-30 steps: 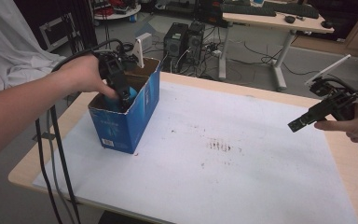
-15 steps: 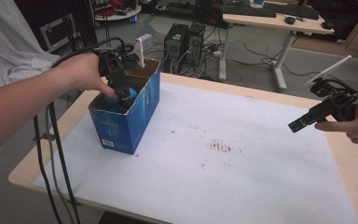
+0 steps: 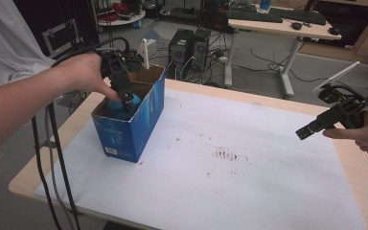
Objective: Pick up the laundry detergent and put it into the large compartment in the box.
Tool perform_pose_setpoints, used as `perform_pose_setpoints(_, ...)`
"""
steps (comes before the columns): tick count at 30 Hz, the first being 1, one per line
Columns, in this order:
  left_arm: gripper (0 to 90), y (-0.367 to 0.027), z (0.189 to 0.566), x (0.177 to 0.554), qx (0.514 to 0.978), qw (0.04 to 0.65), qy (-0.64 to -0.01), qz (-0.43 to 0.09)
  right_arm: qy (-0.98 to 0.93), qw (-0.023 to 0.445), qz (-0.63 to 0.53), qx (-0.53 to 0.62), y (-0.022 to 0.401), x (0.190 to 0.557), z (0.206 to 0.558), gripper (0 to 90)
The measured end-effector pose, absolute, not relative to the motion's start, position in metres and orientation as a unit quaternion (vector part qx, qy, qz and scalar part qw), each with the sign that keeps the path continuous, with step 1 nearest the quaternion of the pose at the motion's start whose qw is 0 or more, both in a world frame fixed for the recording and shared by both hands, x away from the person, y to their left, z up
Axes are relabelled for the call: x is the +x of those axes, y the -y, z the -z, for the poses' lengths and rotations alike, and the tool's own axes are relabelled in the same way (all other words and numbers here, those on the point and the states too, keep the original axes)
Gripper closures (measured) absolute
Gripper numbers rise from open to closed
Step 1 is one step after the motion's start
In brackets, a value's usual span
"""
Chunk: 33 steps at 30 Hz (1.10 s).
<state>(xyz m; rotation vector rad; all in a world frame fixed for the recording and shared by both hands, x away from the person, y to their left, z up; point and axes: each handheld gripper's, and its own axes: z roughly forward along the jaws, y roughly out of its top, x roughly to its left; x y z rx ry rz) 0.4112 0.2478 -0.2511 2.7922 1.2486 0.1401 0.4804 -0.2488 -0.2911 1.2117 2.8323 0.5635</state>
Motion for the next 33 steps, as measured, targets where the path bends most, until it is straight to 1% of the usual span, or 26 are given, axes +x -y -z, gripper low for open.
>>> perform_pose_setpoints(9,21.3,-0.244,0.240,0.410,0.913,0.043,-0.400,-0.062,-0.902,0.006,-0.184,0.390,0.251,0.479,0.289,21.6)
perform_pose_setpoints(19,21.3,-0.236,0.216,0.407,0.920,0.050,-0.380,-0.078,-0.901,0.008,-0.188,0.391,0.254,0.477,0.287,21.6)
perform_pose_setpoints(27,21.3,-0.217,0.199,0.405,0.929,0.064,-0.353,-0.086,-0.900,0.013,-0.189,0.393,0.255,0.476,0.284,21.6)
perform_pose_setpoints(33,21.3,-0.198,0.193,0.407,0.938,0.072,-0.329,-0.086,-0.900,0.021,-0.187,0.394,0.257,0.472,0.278,21.6)
